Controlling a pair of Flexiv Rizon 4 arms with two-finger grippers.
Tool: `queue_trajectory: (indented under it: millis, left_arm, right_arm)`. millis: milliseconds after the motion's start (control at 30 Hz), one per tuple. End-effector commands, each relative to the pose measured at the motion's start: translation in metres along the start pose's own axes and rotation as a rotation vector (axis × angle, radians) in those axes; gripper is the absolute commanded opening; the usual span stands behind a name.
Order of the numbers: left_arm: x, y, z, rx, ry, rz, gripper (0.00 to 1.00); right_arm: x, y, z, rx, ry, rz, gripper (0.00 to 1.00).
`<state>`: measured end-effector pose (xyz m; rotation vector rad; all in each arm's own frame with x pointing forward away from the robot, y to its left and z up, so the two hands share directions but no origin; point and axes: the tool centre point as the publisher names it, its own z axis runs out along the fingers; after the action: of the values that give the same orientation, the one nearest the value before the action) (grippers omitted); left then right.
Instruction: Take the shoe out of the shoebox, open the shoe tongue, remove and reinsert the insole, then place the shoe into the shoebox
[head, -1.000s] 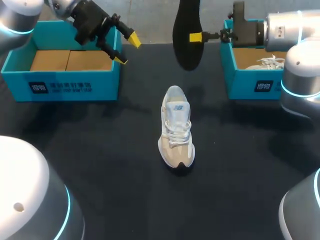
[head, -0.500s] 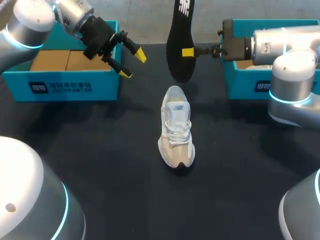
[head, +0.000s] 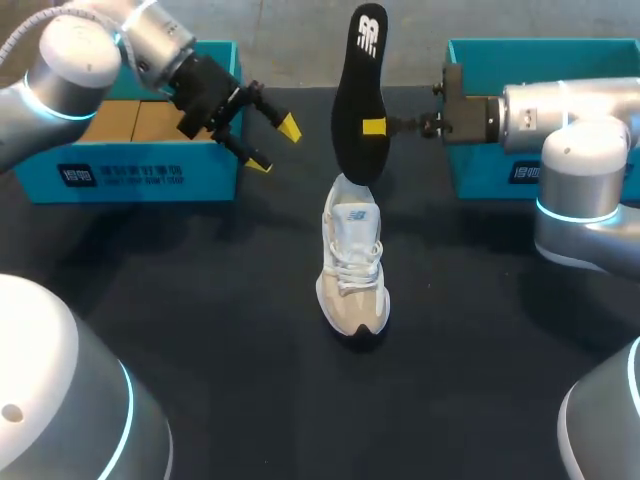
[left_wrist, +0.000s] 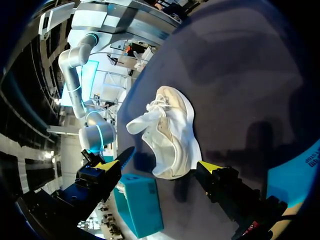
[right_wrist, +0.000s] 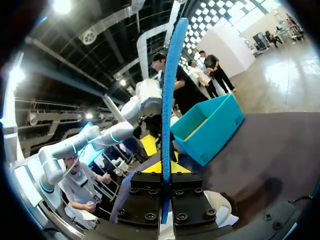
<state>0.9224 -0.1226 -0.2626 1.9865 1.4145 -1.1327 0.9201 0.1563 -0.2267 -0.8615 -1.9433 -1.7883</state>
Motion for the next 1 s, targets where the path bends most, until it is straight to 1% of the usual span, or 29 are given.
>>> queue_trajectory:
  millis: [33, 400, 433, 467, 500, 567, 600, 633, 733, 767, 833, 867, 1000]
  left_arm:
    - [-0.002, -0.002, 0.0, -0.005, 0.006, -0.001, 1.0]
    - [-0.002, -0.002, 0.0, -0.005, 0.006, -0.001, 1.0]
    - [-0.002, -0.002, 0.0, -0.005, 0.006, -0.001, 1.0]
    - [-0.002, -0.002, 0.0, -0.005, 0.006, -0.001, 1.0]
    - [-0.002, -0.002, 0.001, -0.029, 0.002, -0.001, 1.0]
    - [-0.001, 0.001, 0.002, -0.049, -0.004, -0.014, 1.0]
    - [-0.001, 0.001, 0.002, -0.073, -0.008, -0.015, 1.0]
    - [0.0, 0.002, 0.002, -0.073, -0.012, -0.015, 1.0]
    - [0.0, 0.004, 0.006, -0.073, -0.021, -0.024, 1.0]
    - [0.0, 0.004, 0.008, -0.086, -0.015, -0.031, 1.0]
    - [0.001, 0.005, 0.01, -0.089, -0.019, -0.036, 1.0]
    - [0.001, 0.005, 0.01, -0.107, -0.018, -0.04, 1.0]
    - [0.002, 0.005, 0.011, -0.118, -0.022, -0.053, 1.0]
  right_arm:
    - [0.002, -0.001, 0.001, -0.002, -0.004, 0.0, 0.0]
    - [0.002, -0.001, 0.001, -0.002, -0.004, 0.0, 0.0]
    - [-0.003, -0.003, 0.003, 0.003, -0.012, 0.005, 0.0]
    - [-0.007, -0.004, 0.004, -0.003, -0.011, -0.03, 0.0]
    - [-0.011, -0.005, 0.006, 0.018, -0.032, -0.03, 0.0]
    - [-0.015, -0.006, 0.011, 0.01, -0.017, -0.071, 0.0]
    - [-0.02, -0.007, 0.013, 0.024, -0.033, -0.069, 0.0]
    - [-0.022, -0.008, 0.014, 0.022, -0.035, -0.085, 0.0]
    - [-0.027, -0.011, 0.019, 0.013, -0.03, -0.115, 0.0]
    - [-0.029, -0.012, 0.019, 0.009, -0.023, -0.124, 0.0]
    - [-0.032, -0.014, 0.019, 0.003, -0.024, -0.124, 0.0]
    - [-0.033, -0.015, 0.02, -0.001, -0.016, -0.13, 0.0]
    - [-0.036, -0.016, 0.019, -0.002, -0.005, -0.14, 0.0]
